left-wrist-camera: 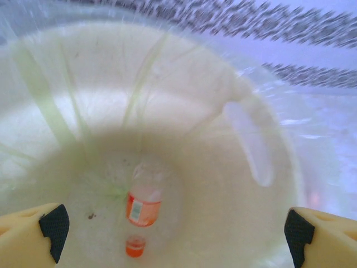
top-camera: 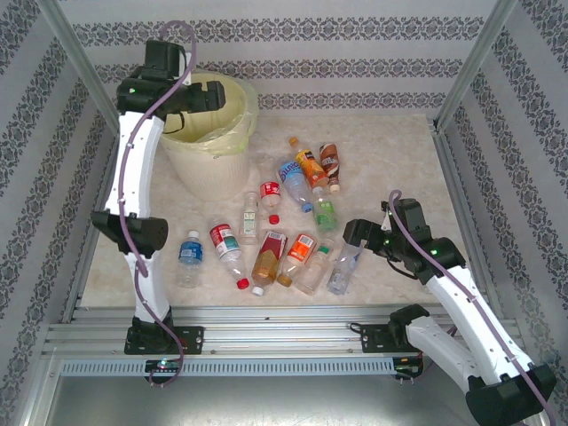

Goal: Put the plastic bottles in the bin

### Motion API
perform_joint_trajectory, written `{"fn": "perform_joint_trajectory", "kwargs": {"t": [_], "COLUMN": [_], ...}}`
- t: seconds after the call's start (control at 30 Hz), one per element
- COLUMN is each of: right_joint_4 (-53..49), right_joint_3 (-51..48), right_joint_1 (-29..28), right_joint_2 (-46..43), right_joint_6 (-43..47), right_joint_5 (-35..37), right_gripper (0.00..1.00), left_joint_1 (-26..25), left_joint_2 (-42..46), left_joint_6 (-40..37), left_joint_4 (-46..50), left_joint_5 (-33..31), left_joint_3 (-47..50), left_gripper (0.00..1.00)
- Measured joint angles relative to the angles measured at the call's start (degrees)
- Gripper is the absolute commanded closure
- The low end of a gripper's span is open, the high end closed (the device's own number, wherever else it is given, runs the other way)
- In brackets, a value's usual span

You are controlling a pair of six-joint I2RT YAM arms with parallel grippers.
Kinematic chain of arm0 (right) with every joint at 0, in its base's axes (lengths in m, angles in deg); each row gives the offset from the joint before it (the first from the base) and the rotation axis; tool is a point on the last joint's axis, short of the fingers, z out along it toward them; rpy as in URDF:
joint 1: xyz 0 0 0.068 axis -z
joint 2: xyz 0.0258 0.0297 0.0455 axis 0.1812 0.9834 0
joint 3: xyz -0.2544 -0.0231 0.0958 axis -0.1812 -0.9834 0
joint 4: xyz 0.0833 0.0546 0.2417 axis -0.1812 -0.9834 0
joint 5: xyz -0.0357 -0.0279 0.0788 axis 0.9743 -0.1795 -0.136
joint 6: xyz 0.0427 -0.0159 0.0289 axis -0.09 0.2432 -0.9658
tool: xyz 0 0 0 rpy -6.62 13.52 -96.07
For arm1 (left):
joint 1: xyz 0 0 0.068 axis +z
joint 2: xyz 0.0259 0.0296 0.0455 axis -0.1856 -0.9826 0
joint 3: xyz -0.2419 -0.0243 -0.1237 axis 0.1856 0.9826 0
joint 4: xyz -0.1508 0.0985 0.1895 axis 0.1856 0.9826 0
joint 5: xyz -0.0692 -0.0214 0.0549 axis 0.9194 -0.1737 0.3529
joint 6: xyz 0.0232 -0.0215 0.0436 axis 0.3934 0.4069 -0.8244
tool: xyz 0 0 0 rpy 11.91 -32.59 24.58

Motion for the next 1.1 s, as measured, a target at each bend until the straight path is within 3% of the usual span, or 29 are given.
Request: {"fn": "perform_joint_trajectory", "kwargs": {"t": [0.13, 0.3, 0.63, 0.83, 1.1], "right_joint_4": [0.2, 1.0, 6.2, 9.5, 14.2], "right_joint_3": [-1.9, -4.2, -7.7, -8.9, -12.1], "right_joint_1": [0.0, 0.2, 0.5, 0.7, 1.3], "right_joint_2": [1.4, 3.1, 6.8, 9.3, 12.2], "right_joint_6": [-1.2, -2.4, -3.7, -5.0, -6.8], "right_joint_5": [1.1, 1.5, 1.0, 1.0, 0.3], "right_gripper": [0.07, 0.09, 0.13, 0.15, 0.16], "left_joint_1": [-0.1, -1.7, -15.6, -22.3, -29.6], "left_joint_2": [7.9, 20.3, 41.1, 45.0, 41.2], "left_joint_6": [0.0, 0.0, 0.0, -0.5, -0.9], "left_joint_4": [-3.2, -10.9, -30.9, -40.5, -49.3], "left_joint_5": [3.9, 9.7, 16.2, 18.3, 22.2], "left_joint_3": [6.6, 24.3, 59.1, 69.7, 77.6], "left_gripper": [0.0, 0.0, 0.0, 0.0, 0.0]}}
